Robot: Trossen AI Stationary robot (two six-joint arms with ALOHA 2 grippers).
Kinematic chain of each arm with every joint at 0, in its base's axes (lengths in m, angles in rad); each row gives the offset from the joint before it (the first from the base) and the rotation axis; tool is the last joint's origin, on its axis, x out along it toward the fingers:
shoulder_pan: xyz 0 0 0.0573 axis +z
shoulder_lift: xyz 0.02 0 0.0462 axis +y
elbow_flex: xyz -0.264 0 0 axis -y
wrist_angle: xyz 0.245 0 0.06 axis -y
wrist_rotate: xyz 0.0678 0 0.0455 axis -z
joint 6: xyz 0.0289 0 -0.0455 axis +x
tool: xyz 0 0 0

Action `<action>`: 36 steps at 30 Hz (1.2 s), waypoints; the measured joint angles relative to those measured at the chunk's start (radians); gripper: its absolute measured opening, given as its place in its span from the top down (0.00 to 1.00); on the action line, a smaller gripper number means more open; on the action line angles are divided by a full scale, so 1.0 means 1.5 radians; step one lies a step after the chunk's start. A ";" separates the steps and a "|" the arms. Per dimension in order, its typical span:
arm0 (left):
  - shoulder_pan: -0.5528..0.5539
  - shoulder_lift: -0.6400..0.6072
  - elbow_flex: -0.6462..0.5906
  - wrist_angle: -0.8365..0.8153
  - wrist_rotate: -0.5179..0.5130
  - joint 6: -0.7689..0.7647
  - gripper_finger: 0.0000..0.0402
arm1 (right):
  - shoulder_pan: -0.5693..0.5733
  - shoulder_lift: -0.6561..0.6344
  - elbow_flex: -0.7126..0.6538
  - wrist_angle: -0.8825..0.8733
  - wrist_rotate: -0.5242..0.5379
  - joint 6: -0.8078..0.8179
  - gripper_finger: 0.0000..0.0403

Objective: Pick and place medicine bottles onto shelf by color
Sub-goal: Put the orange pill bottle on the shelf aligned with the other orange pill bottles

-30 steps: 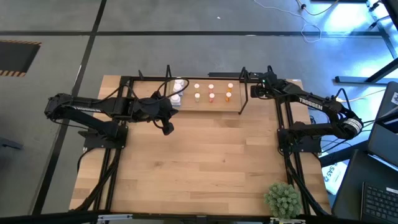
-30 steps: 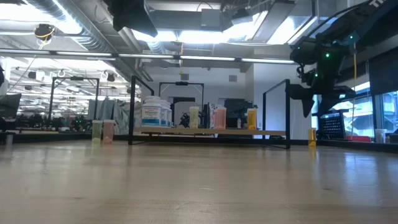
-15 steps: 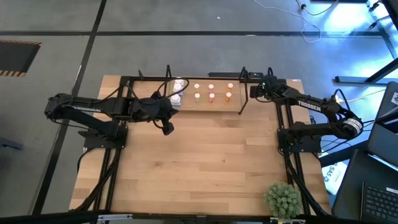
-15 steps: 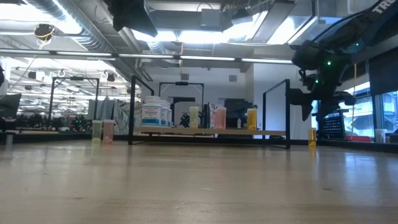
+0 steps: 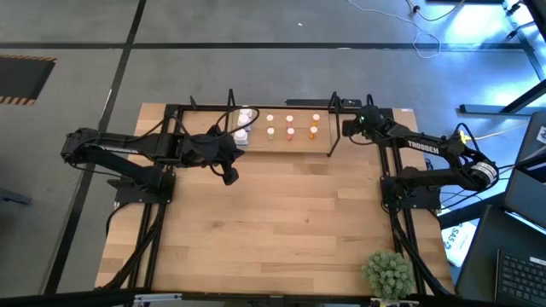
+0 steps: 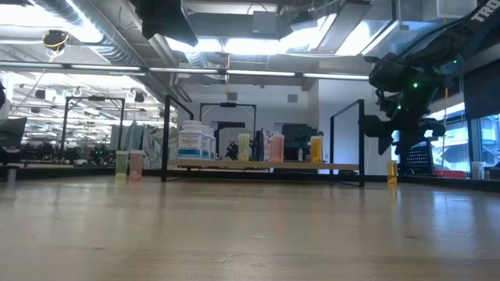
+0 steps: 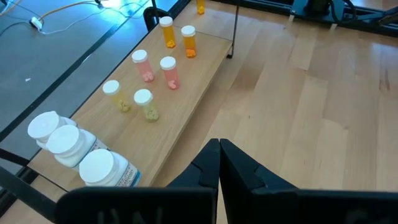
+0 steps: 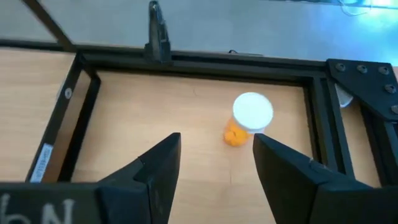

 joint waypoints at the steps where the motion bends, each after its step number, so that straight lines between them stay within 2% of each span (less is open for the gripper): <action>1: 0.000 0.000 0.000 0.000 0.000 0.000 1.00 | 0.000 0.000 0.000 -0.001 -0.006 -0.010 0.49; 4: 0.000 0.000 0.000 0.000 0.000 0.000 1.00 | 0.000 0.000 0.002 -0.009 -0.028 -0.009 0.49; 7: 0.000 0.000 0.000 0.000 0.000 0.000 1.00 | 0.000 0.000 0.022 -0.050 -0.049 0.022 0.49; 12: 0.000 0.000 0.000 0.000 0.000 0.000 1.00 | 0.000 0.000 0.048 -0.144 -0.063 0.004 0.49; 16: 0.000 0.000 0.000 0.000 0.000 0.000 1.00 | 0.024 -0.001 0.043 -0.163 -0.081 0.018 0.49; 19: 0.000 0.000 0.000 0.000 0.000 0.000 1.00 | 0.059 -0.002 0.033 -0.163 -0.058 0.041 0.49; 24: 0.000 0.000 0.000 0.000 0.000 0.000 1.00 | 0.127 -0.002 0.031 -0.171 0.045 0.100 0.49; 31: 0.000 0.000 0.000 0.000 0.000 0.000 1.00 | 0.152 -0.002 0.025 -0.201 0.155 0.214 0.49; 36: 0.000 0.000 0.000 0.000 0.000 0.000 1.00 | 0.153 -0.002 0.006 -0.142 0.166 0.239 0.49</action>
